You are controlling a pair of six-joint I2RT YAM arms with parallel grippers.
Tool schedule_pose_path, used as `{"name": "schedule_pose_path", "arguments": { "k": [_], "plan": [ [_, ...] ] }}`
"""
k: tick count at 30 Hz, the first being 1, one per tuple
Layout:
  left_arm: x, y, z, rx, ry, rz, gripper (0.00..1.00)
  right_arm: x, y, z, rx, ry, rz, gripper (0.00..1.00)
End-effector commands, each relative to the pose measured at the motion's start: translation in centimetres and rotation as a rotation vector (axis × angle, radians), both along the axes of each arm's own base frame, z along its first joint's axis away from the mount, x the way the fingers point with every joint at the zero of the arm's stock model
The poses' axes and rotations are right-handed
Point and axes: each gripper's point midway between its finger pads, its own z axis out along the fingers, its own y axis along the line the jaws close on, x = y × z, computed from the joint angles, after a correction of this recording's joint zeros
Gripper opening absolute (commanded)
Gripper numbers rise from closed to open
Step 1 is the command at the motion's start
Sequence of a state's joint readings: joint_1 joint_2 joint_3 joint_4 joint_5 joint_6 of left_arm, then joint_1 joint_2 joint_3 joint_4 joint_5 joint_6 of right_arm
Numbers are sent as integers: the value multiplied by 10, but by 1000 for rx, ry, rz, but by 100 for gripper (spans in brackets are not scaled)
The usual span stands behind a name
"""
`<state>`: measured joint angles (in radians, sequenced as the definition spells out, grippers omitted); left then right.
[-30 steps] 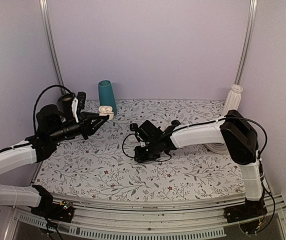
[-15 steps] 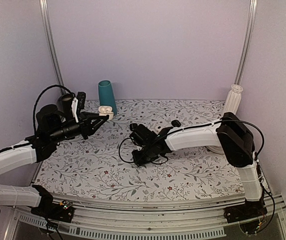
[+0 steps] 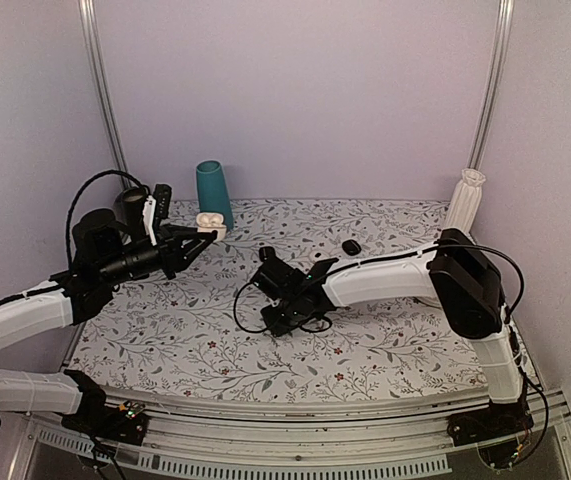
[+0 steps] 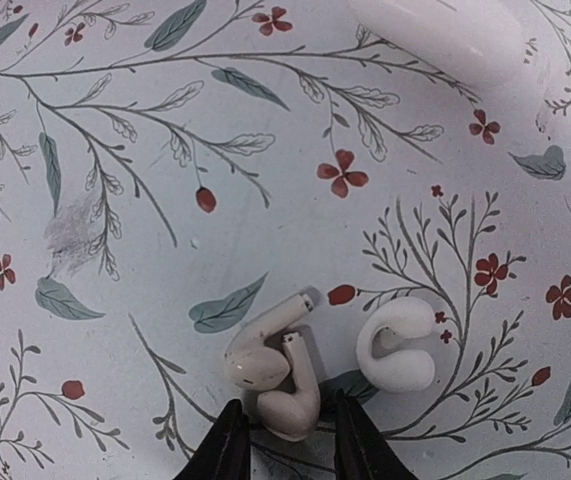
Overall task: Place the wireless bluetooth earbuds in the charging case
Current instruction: Move the left earbud to the center of the board.
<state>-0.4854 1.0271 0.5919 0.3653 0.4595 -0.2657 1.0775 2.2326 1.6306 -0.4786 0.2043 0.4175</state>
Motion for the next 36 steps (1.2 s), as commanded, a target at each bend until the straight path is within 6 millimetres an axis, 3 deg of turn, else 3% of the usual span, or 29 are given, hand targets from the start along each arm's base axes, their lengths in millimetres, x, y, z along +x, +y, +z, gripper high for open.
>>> {"name": "schedule_pose_path", "arguments": {
  "k": [1,14,18,24,29,36],
  "plan": [
    [1,4,16,-20,-25,7,0,-4,-6,-11,-91,-35,21,28],
    [0,5,18,-24,-22,10,0,-2,0,-14,-104,-63,49,25],
    [0,6,17,-22,-18,13,0,-3,-2,-15,-110,-64,49,16],
    [0,6,18,-25,-19,12,0,-6,-7,-14,-112,-64,56,14],
    [-1,6,17,-26,-15,10,0,-20,-13,-5,-83,-69,98,14],
    [-1,6,17,-29,-12,10,0,-54,-23,-2,-80,-75,217,15]
  ]
}}
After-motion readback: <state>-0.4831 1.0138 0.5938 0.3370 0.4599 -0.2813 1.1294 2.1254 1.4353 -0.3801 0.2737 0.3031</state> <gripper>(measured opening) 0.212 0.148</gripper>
